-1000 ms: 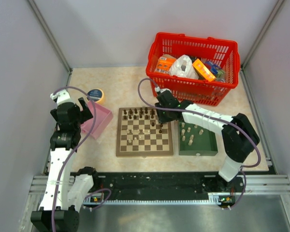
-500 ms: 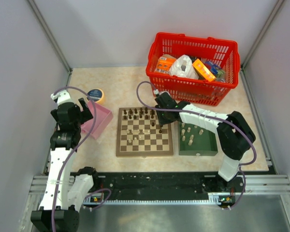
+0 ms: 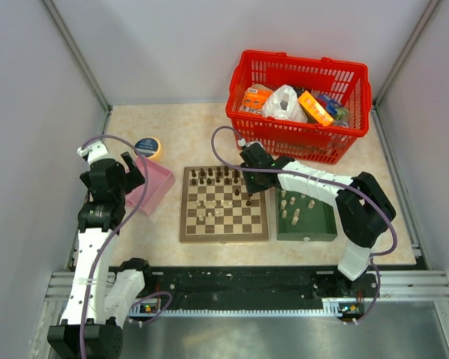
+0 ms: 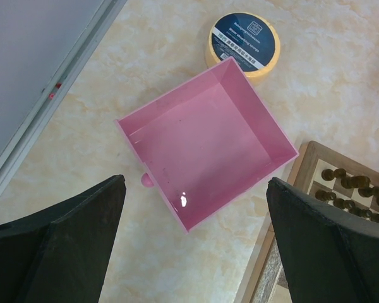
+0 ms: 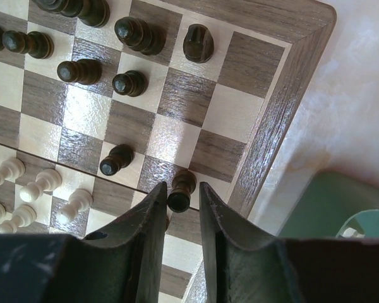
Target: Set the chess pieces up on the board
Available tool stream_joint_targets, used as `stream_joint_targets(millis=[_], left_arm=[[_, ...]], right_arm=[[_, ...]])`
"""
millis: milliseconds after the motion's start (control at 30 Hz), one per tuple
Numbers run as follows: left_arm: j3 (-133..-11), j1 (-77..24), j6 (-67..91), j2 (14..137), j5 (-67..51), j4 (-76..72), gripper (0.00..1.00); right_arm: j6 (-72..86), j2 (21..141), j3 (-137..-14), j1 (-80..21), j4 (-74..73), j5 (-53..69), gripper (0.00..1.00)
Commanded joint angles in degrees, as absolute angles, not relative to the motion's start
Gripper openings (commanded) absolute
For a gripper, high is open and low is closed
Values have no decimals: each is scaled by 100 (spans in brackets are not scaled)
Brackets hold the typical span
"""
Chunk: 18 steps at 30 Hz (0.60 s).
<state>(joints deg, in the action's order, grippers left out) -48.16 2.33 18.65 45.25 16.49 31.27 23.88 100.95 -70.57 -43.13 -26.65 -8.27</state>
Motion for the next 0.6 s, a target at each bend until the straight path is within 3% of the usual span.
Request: stream_joint_targets(millis=[0, 67, 200, 567], left_arm=[[-5045, 255, 2206, 4465, 1582, 3059, 99], [-5185, 255, 2258, 4491, 1547, 3041, 99], [-5475, 246, 2478, 4701, 1529, 2962, 99], [-6127, 246, 3277, 5485, 2268, 2655, 99]], right_arm=[[2294, 10151, -7242, -4395, -2663, -835, 26], [2285, 10143, -7260, -4403, -2672, -817, 16], [2268, 10134, -7374, -4395, -2654, -913, 11], [2022, 10309, -7980, -4035, -2514, -1424, 12]])
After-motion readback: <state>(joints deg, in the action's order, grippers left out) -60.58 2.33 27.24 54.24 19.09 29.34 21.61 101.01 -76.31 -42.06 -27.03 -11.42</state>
